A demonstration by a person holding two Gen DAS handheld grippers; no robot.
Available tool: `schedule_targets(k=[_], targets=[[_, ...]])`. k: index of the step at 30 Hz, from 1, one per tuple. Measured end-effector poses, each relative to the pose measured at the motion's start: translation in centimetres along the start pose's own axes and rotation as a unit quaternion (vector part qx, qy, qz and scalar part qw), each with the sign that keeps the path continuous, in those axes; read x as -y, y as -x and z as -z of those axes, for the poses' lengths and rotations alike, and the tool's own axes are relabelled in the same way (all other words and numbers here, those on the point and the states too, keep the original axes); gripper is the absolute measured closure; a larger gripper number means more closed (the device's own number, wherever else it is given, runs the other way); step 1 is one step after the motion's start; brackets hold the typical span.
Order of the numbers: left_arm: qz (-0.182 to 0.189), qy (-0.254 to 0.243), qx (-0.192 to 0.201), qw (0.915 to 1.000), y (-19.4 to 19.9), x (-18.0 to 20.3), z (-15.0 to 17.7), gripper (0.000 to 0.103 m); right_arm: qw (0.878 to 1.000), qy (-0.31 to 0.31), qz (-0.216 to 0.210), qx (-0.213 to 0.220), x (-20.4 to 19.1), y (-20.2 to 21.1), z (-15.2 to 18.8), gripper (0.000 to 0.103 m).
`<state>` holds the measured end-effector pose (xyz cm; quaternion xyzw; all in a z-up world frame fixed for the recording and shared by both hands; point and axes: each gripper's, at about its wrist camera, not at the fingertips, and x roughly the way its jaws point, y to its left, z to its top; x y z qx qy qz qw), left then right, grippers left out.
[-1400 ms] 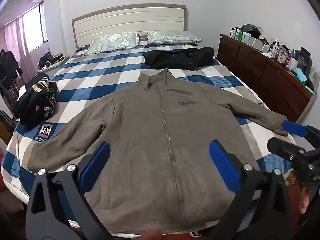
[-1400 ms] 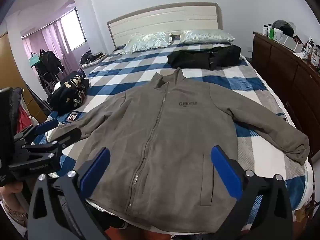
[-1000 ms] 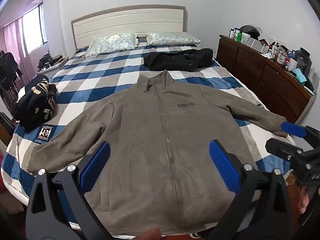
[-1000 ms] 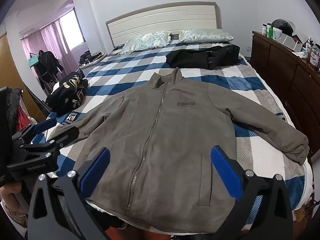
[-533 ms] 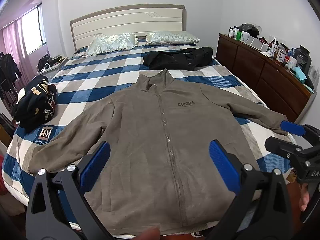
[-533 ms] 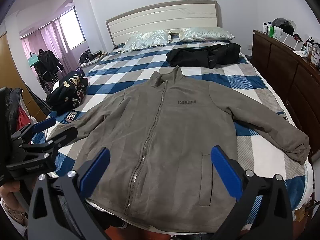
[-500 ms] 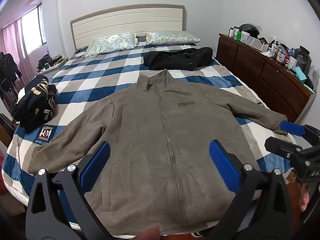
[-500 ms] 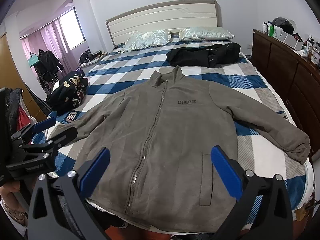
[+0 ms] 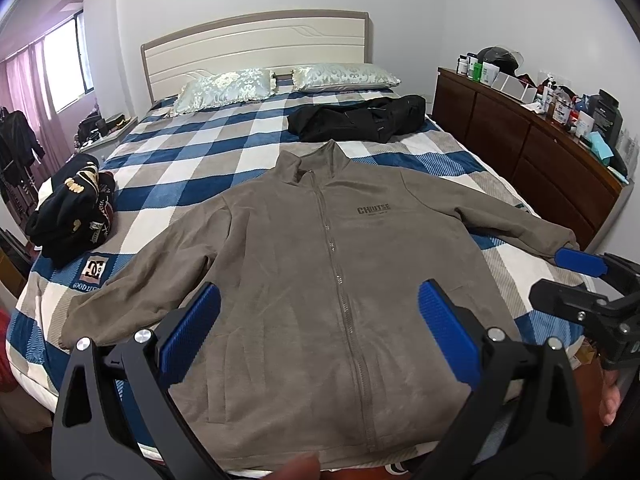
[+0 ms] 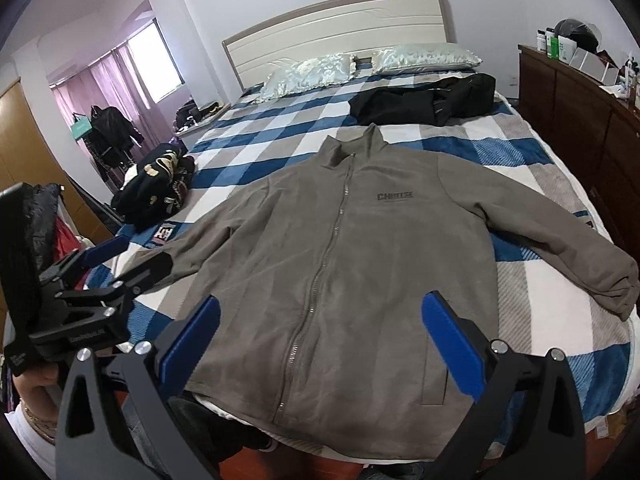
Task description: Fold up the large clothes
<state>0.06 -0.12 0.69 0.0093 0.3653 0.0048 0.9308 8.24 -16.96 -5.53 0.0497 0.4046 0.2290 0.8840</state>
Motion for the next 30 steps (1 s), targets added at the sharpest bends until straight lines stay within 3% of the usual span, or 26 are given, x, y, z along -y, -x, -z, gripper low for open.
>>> schedule_targets(k=[13,30], targets=[[0.008,0.005,-0.002,1.0,0.15,0.1,-0.01,0.006,1.0,-0.007,0.008,0.002,0.47,0.13,-0.32,0.004],[-0.008,0.005,0.003,1.0,-0.04,0.06,0.25,0.006,1.0,-0.01,0.008,0.003,0.6,0.31,-0.56,0.004]])
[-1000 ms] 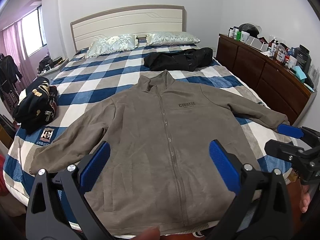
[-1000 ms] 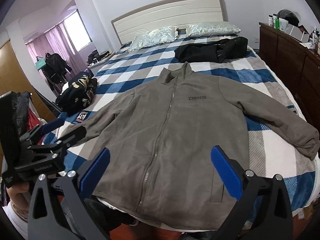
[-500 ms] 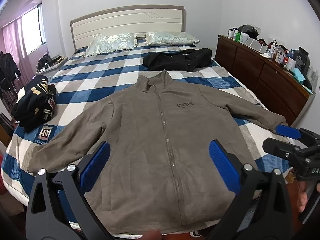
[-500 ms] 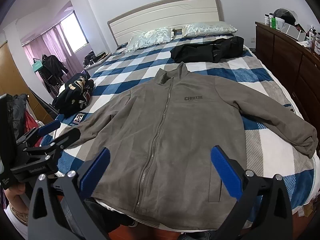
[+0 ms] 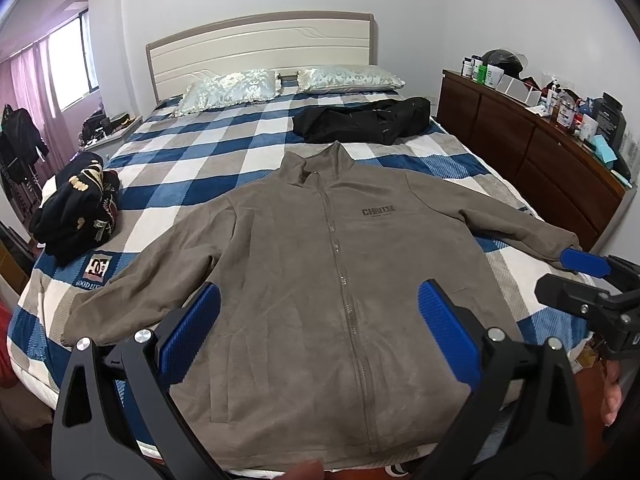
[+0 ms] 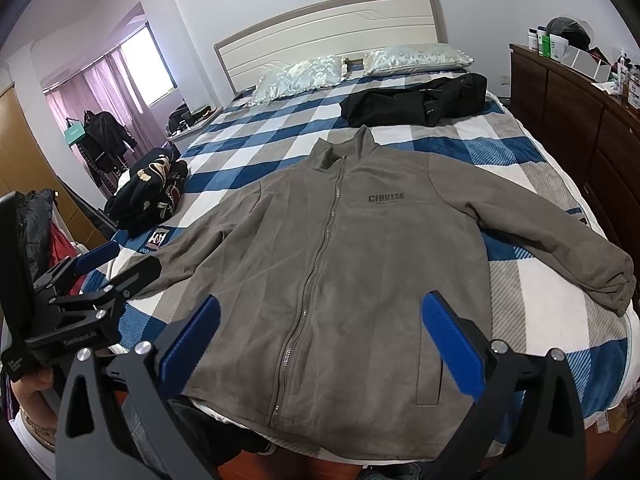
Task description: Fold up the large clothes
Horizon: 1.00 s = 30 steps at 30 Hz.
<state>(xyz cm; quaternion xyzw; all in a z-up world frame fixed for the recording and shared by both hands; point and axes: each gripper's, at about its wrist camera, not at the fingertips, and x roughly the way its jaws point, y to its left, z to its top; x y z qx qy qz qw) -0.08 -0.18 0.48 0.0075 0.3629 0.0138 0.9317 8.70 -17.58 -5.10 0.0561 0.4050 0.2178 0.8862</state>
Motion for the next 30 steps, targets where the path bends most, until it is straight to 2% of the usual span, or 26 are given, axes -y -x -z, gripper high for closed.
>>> schedule_targets(k=[20,26,30], targets=[[0.006,-0.012,-0.004,0.9999,-0.2,1.1,0.0,0.006,1.0,-0.005,-0.008,-0.002,0.3,0.0,0.3,0.004],[0.022,-0.029,-0.011,0.9993,-0.4,2.6,-0.2,0.006,0.999,-0.023,-0.027,0.003,2.6,0.4,0.4,0.004],[0.02,-0.048,-0.007,0.9986,-0.7,4.5,-0.6,0.006,0.998,-0.054,-0.009,0.016,5.8,1.0,0.4,0.004]])
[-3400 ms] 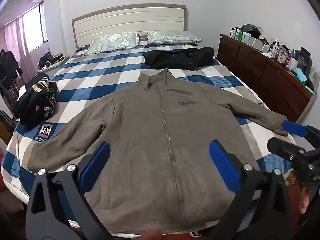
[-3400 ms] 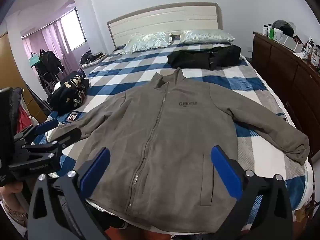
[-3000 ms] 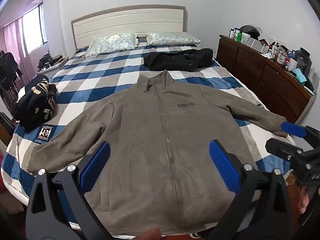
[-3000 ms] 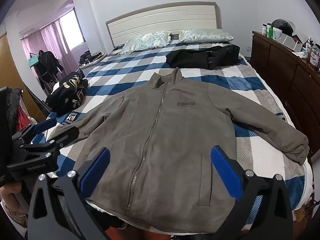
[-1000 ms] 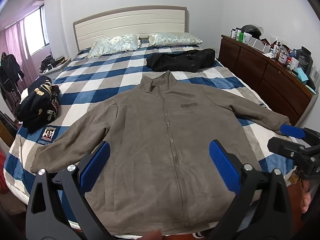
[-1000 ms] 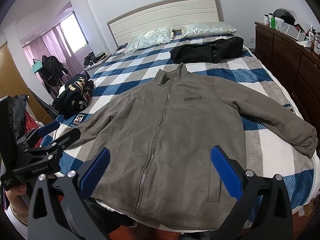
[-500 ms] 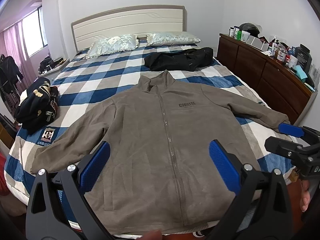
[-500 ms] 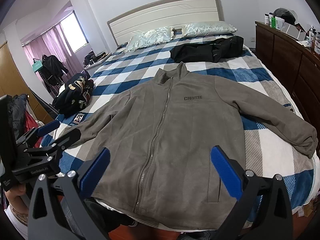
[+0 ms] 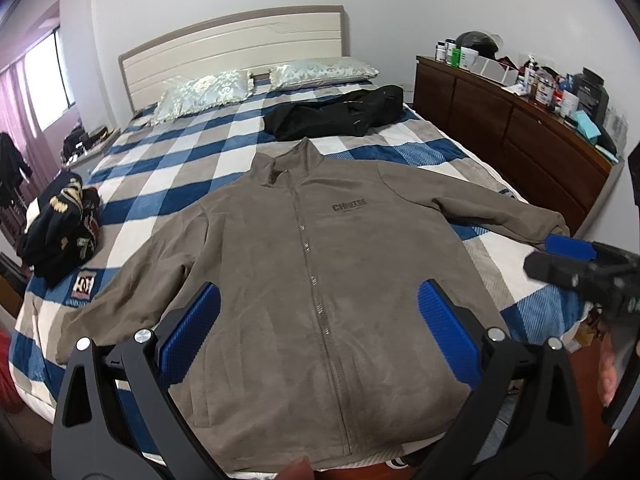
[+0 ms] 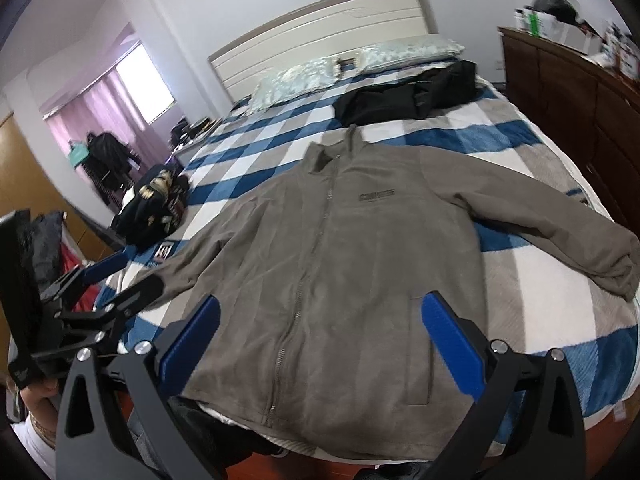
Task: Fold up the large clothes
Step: 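Grasp the cuff of the jacket sleeve with the right gripper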
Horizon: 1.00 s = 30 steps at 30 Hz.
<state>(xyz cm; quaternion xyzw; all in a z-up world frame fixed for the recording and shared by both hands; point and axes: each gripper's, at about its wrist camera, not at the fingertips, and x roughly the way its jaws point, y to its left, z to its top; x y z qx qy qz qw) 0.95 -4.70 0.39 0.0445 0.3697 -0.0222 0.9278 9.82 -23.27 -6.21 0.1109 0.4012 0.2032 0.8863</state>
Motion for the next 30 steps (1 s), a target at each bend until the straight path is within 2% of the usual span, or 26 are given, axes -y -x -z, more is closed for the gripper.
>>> schedule_targets(k=[5,11,13,16,21,25,30], targets=[[0.026,-0.018,0.007,0.9995,-0.9,2.6,-0.8,0.006,0.999,-0.033,0.031,0.026,6.1,1.4,-0.4,0.004],[0.07,-0.041,0.0,0.9967,-4.2,7.2,-0.9,0.006,0.99,-0.084,0.099,0.052,17.7,3.0,-0.8,0.004],[0.085,-0.056,-0.002,0.9948,-5.6,9.3,-0.8,0.006,0.986,-0.109,0.106,0.062,21.4,3.7,-0.8,0.004],[0.12,-0.075,-0.013,0.9899,-8.0,12.7,-0.3,0.006,0.978,-0.153,0.12,0.073,27.5,4.3,-0.5,0.004],[0.177,-0.096,-0.043,0.9785,-12.6,18.2,1.6,0.006,0.96,-0.199,0.188,0.049,36.7,2.6,0.1,0.004],[0.206,-0.111,-0.06,0.9703,-15.9,22.0,4.0,0.006,0.95,-0.247,0.189,0.032,42.8,1.2,1.0,0.004],[0.223,-0.118,-0.088,0.9637,-18.9,23.9,6.9,0.006,0.946,-0.29,0.144,0.035,47.2,-0.6,1.4,0.004]])
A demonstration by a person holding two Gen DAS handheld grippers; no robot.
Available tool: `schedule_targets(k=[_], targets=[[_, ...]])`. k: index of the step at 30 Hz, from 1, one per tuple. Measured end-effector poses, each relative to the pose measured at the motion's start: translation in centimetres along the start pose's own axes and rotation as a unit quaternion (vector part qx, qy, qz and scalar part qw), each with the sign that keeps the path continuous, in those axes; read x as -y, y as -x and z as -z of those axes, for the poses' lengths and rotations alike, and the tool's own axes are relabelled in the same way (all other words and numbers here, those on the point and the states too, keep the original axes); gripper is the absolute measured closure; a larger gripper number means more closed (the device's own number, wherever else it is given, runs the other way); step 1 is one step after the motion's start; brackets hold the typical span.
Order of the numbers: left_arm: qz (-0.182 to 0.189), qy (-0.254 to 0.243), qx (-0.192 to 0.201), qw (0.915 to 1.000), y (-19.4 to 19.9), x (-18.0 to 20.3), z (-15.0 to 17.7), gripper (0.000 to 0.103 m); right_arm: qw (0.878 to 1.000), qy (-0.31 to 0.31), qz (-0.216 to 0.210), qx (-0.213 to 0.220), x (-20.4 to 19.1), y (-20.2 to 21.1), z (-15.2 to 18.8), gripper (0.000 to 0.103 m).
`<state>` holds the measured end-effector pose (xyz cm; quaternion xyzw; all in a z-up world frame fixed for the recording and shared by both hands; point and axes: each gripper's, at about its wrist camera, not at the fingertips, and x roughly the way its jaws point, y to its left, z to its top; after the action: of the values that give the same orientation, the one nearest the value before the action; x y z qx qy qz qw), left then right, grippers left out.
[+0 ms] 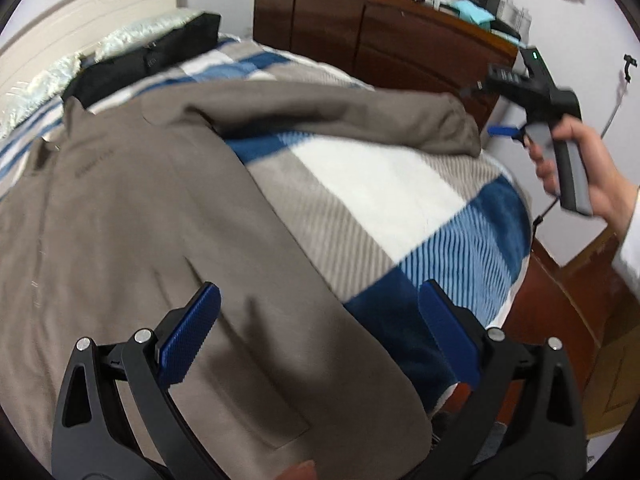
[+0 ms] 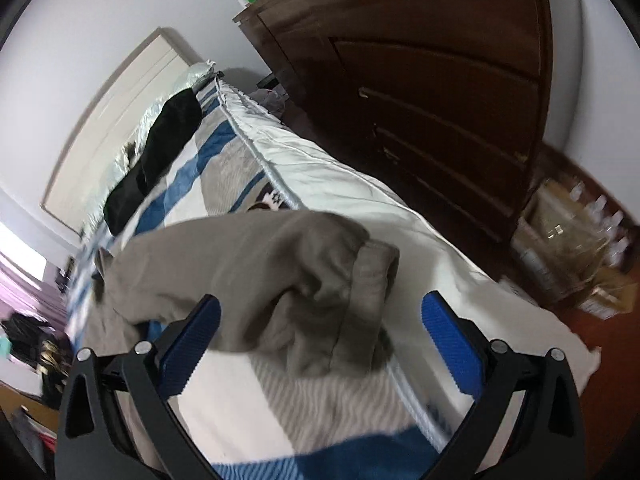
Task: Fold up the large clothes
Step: 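Grasp the cuff of the jacket sleeve with the right gripper, then carry the sleeve cuff across the jacket body and release it with the right gripper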
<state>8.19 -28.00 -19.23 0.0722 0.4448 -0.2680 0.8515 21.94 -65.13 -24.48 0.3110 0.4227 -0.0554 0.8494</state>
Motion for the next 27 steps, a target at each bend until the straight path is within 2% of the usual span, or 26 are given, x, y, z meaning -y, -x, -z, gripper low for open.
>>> schedule_targets(k=[4,7,9,10,11,13,16,17,22,27], targets=[[0.007,0.006,-0.022,0.9997,-2.4,-0.3,1.4,0.006,0.999,-0.02,-0.031,-0.037,0.2,-3.2,-0.7,0.007],[0.007,0.005,-0.028,0.9996,-3.2,-0.4,2.0,0.006,0.996,-0.029,-0.052,-0.062,0.1,-4.7,-0.7,0.035],[0.007,0.006,-0.039,0.9992,-4.1,-0.5,2.5,0.006,0.996,-0.035,-0.054,-0.068,-0.2,-5.4,-0.7,0.04],[0.007,0.006,-0.043,0.999,-4.3,-0.5,2.6,0.006,0.996,-0.033,-0.052,-0.07,-0.5,-5.5,-0.6,0.054],[0.005,0.003,-0.047,0.9989,-4.6,-0.5,2.7,0.006,0.996,-0.031,-0.047,-0.071,-0.7,-5.7,-0.6,0.063],[0.003,-0.001,-0.049,0.9988,-4.9,-0.4,2.9,0.006,0.997,-0.025,-0.039,-0.065,-1.3,-5.5,-0.5,0.069],[0.0,-0.004,-0.049,0.9988,-5.1,-0.4,3.1,0.006,0.997,-0.02,-0.066,-0.036,-2.3,-4.1,-0.5,0.083],[-0.003,-0.008,-0.048,0.9988,-5.1,-0.2,3.1,0.006,0.998,-0.011,-0.062,-0.031,-2.9,-3.7,-0.5,0.086],[0.005,-0.003,-0.047,0.9989,-4.7,-0.2,2.8,0.006,0.997,0.022,-0.062,-0.033,-6.7,-1.9,-0.7,0.091],[0.004,0.005,-0.02,0.9998,-1.1,-1.5,2.4,0.006,0.996,0.044,-0.075,-0.02,-10.7,0.8,-0.7,0.092]])
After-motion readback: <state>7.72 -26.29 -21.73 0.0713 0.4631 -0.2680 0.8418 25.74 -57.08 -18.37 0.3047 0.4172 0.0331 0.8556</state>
